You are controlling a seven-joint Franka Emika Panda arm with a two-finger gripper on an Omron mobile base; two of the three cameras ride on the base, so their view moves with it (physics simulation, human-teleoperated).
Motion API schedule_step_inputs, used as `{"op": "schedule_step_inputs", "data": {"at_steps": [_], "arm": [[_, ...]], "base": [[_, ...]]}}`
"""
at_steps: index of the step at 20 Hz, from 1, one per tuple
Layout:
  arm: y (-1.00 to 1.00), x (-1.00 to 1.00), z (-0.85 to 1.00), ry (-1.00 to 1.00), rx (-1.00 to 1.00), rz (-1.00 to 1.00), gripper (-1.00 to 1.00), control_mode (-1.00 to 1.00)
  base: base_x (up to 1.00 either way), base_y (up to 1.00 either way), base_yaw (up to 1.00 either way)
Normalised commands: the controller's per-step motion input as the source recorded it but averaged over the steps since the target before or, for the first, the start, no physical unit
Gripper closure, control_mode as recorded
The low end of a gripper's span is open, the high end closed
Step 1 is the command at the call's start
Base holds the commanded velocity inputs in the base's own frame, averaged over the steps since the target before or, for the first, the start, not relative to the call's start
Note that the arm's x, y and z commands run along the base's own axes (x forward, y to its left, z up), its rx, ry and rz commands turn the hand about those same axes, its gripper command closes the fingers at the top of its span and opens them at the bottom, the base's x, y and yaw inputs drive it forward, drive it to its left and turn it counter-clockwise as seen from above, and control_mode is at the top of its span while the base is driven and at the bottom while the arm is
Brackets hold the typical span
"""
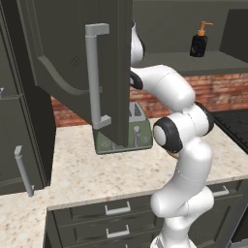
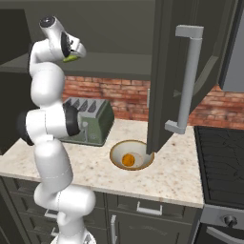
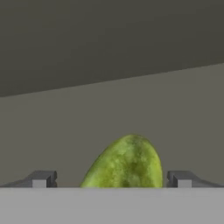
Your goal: Open the cabinet. Pick the mango and orange from the cabinet and place them into the bowl. Then close the cabinet.
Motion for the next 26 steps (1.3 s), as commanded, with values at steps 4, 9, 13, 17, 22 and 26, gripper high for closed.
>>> {"op": "schedule_step_inputs", "data": {"at_steps": [4, 9, 13, 17, 22, 26], "arm": [[0.13, 0.03, 0.0, 0.08, 0.0, -0.05, -1.0, -1.0], [0.01, 0.0, -0.05, 0.06, 0.0, -0.03, -1.0, -1.0], [0.0, 0.0, -0.14, 0.02, 0.0, -0.01, 1.0, -1.0], [0.0, -0.01, -0.44, 0.0, 0.0, -0.01, 1.0, -1.0], [0.0, -0.1, -0.61, -0.06, 0.01, -0.02, 1.0, -1.0], [0.0, -0.05, -0.3, -0.01, 0.04, -0.03, 1.0, -1.0]], "base": [[0.0, 0.0, 0.0], [0.0, 0.0, 0.0], [0.0, 0.0, 0.0], [0.0, 0.0, 0.0], [0.0, 0.0, 0.0], [0.0, 0.0, 0.0]]}}
